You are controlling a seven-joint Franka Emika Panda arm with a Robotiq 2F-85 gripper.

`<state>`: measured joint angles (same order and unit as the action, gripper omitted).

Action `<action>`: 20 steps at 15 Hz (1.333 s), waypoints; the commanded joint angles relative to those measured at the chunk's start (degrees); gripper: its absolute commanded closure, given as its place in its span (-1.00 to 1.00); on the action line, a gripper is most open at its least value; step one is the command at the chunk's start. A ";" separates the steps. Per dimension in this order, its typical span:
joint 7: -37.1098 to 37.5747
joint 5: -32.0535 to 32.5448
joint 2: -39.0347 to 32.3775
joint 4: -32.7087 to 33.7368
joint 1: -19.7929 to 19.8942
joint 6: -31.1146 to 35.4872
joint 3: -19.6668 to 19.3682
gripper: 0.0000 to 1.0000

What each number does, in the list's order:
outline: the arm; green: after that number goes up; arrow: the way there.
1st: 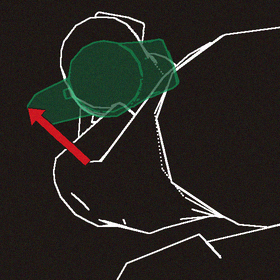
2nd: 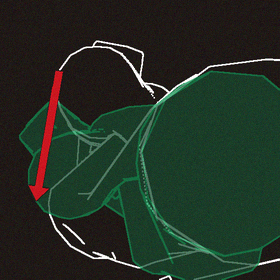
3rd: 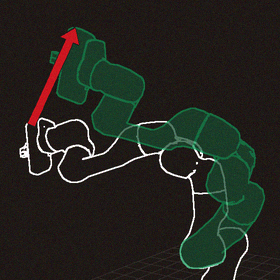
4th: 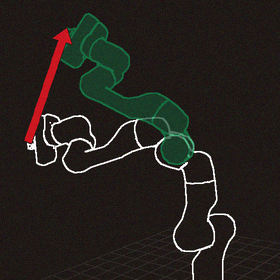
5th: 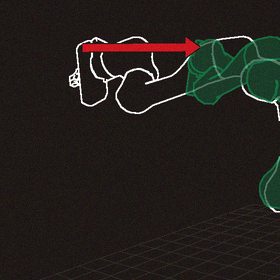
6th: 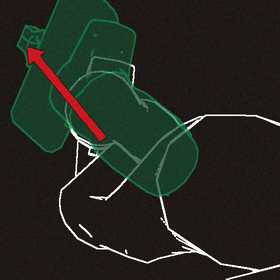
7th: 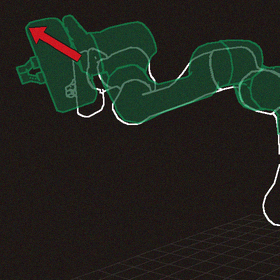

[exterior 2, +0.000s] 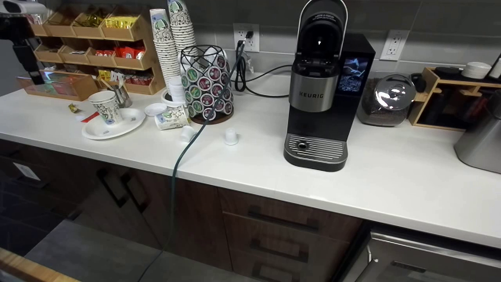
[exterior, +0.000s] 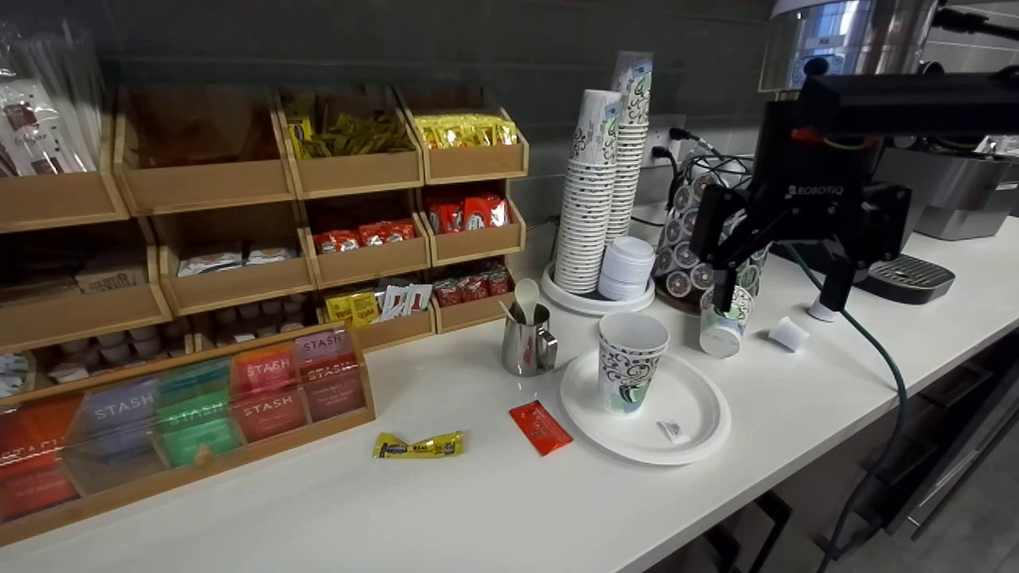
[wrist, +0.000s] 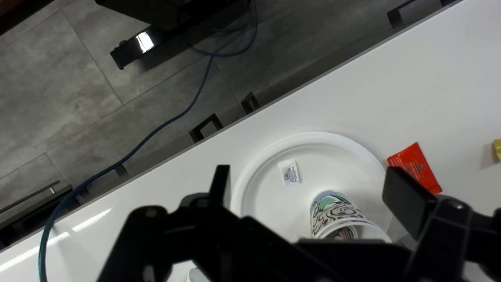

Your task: Remove the cups from the plate

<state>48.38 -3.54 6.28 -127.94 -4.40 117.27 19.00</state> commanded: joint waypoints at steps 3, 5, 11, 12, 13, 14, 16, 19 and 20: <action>9.86 4.30 -1.92 0.10 -0.92 5.64 -3.80 -1.00; 15.05 6.97 -4.07 -0.08 -0.93 10.69 -4.74 -1.00; 22.20 9.66 -7.75 0.09 -2.36 14.04 -7.52 -1.00; 23.35 10.26 -8.80 0.23 -2.61 14.04 -7.81 -1.00; 23.91 10.54 -9.48 0.41 -2.75 14.04 -7.96 -1.00; 22.90 9.72 -10.23 0.43 -2.93 14.90 -7.94 -1.00; 21.16 7.00 -11.73 0.15 -3.51 17.39 -7.85 -1.00; 21.64 5.84 -14.08 0.35 -4.37 21.21 -8.18 -1.00; 22.31 6.22 -14.78 0.34 -4.69 22.38 -8.46 -1.00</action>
<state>70.46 3.72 -5.97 -127.69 -7.48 136.24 11.93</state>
